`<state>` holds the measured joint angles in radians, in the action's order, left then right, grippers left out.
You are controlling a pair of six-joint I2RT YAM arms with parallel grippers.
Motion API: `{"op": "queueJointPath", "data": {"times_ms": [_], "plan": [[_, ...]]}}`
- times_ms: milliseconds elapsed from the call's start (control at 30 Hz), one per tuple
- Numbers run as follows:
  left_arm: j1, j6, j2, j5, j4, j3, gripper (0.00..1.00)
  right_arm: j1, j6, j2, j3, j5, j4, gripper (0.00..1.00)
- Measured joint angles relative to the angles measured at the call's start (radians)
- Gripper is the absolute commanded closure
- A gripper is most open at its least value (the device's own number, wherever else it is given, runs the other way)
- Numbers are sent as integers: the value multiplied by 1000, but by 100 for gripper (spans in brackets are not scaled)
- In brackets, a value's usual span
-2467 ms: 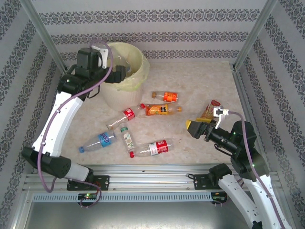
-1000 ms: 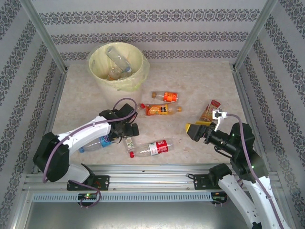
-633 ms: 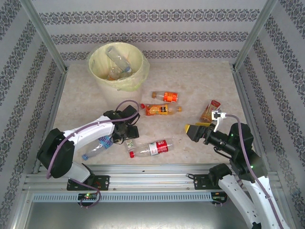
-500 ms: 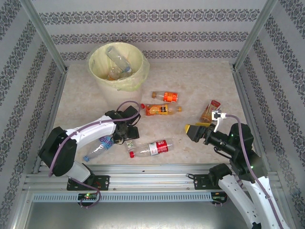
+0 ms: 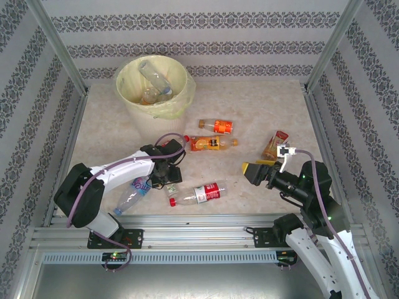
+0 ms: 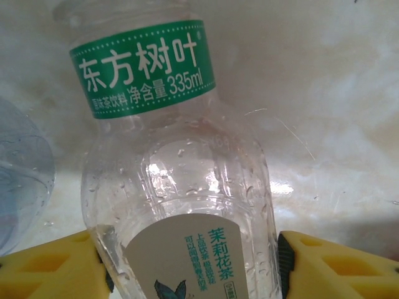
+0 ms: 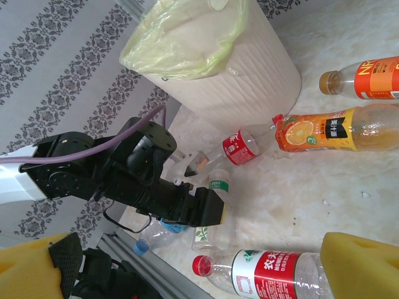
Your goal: Put the plastic bottles in the bin
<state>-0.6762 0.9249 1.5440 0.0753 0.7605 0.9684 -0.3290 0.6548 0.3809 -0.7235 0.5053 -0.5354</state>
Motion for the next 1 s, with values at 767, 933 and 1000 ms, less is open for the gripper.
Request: {"op": "queueJointPath", "data": {"times_ms": [767,933,1000], "plan": [[-5,-126,-106,31,64,109,37,0,0,1,7,0,5,2],[-14,-227,-113,101,66,164,37,0,0,5,7,0,8,2],[-23,-268,-113,134,68,196,37,0,0,11,7,0,9,2]]}}
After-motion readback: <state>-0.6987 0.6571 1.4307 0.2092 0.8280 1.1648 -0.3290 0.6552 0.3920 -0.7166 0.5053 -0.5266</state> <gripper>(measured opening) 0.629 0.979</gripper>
